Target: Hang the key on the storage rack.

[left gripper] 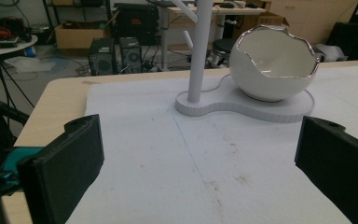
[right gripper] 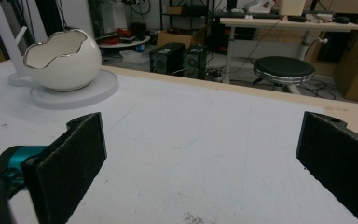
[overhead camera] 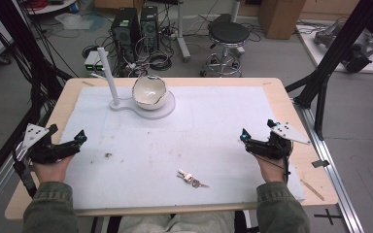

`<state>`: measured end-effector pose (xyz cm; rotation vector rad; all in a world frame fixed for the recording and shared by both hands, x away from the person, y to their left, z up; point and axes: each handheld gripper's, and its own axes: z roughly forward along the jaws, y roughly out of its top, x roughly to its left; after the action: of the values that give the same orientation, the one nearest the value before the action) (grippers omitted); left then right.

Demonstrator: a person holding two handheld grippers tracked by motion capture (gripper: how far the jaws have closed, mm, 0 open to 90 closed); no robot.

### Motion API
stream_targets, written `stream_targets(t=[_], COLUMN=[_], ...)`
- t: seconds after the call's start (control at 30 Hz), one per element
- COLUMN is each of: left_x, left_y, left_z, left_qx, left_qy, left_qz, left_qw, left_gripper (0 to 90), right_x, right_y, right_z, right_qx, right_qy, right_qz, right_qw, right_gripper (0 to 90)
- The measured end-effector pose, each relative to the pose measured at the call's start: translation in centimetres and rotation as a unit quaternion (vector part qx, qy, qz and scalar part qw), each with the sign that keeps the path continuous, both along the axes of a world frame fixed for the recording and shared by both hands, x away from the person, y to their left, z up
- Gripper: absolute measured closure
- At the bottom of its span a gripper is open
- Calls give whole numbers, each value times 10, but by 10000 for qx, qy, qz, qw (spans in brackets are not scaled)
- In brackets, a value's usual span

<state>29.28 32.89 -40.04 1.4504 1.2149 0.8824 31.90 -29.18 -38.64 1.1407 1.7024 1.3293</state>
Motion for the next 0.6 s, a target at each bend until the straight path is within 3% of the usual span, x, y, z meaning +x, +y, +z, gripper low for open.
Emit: stream_targets(t=[0.6], left_x=[1], left_y=[0], left_z=[-1], left_qx=[5], left_qy=[43], left_qz=[-5], left_qw=[10000], left_gripper=[17], right_x=[2], right_y=[7], right_z=[-1], right_qx=[-103], right_qy=[167], right_qz=[210], right_qw=[9996], right_gripper=[6])
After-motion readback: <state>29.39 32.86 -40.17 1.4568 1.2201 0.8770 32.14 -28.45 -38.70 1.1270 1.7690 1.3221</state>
